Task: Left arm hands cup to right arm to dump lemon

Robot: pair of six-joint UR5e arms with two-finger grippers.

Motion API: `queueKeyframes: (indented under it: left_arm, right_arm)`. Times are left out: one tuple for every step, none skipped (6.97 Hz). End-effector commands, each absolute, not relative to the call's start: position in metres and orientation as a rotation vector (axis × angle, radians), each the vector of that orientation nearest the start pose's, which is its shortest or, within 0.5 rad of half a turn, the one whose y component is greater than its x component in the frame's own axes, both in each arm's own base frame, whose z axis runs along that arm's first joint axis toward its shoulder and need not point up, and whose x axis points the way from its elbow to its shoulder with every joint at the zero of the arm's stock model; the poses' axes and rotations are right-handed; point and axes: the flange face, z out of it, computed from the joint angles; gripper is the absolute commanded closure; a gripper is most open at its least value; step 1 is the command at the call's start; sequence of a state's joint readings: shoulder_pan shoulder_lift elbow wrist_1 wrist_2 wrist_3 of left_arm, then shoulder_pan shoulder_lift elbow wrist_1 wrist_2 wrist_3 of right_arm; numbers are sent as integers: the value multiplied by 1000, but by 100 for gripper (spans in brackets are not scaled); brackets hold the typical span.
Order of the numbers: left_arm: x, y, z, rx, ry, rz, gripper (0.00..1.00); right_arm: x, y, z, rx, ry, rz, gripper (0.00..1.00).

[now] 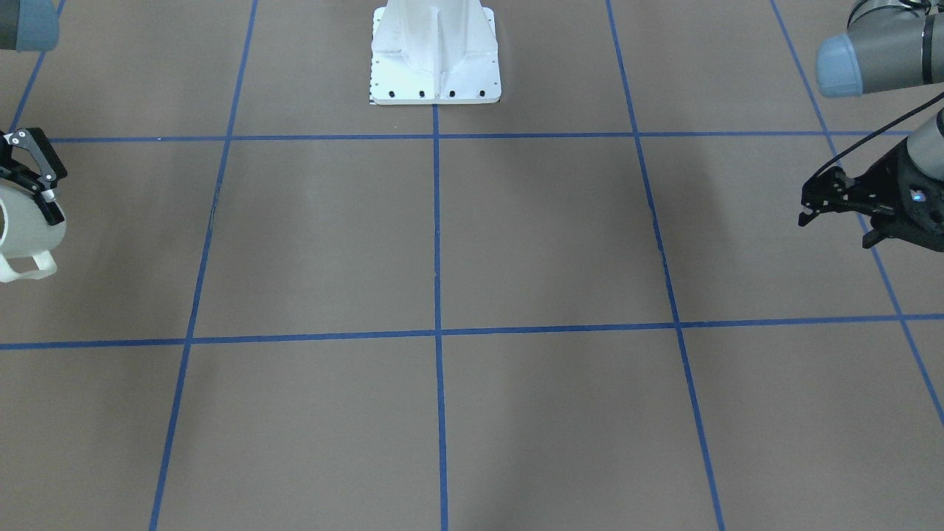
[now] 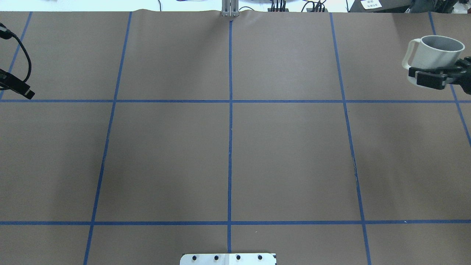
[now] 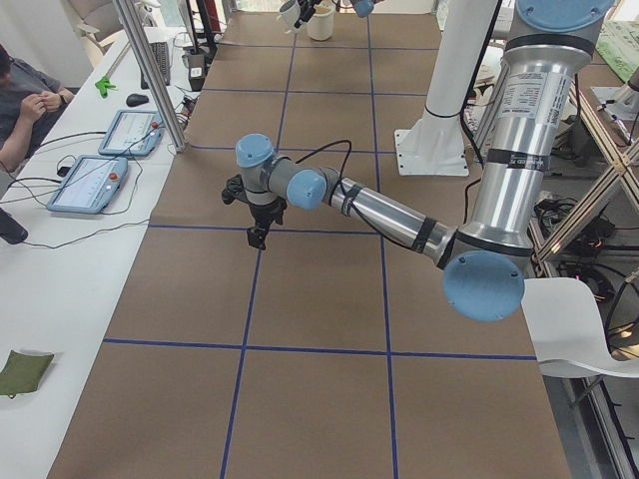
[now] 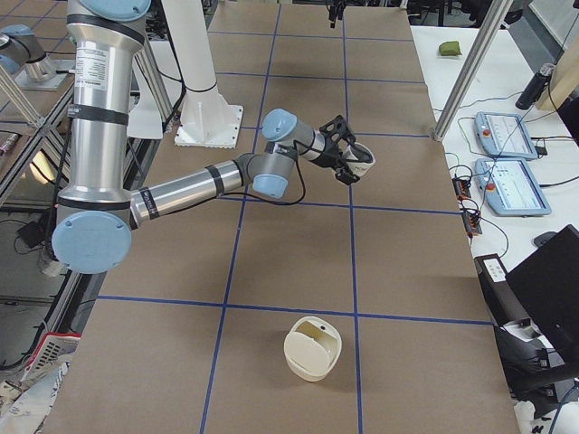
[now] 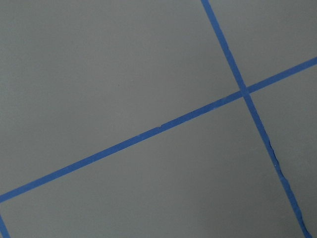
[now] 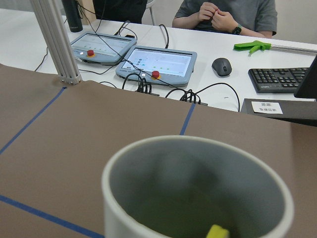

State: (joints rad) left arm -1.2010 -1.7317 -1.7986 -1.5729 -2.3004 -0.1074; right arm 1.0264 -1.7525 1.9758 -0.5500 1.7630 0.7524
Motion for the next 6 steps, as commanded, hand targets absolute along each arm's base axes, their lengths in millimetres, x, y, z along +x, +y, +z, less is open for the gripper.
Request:
queueKeyframes:
  left_arm:
    - [119, -537, 473, 198, 784, 377, 0]
    - [119, -537, 473, 196, 783, 375, 0]
    - [118, -534, 468, 203, 786, 372, 0]
    - [119, -534, 468, 202, 788, 372, 0]
    - [119, -534, 468, 202, 788, 371, 0]
    - [120, -534, 467, 203, 788, 373, 0]
  right_arm:
    - [-88, -379, 493, 926, -924, 167, 100]
    - [-64, -355, 534, 928, -972, 257, 100]
    - [-46, -338, 581, 918, -1061, 400, 100]
    - [-35, -319, 629, 908, -1113, 450, 100]
    - [-23, -301, 660, 887, -1188, 528, 100]
    - [-15, -293, 677, 822, -1278, 652, 100]
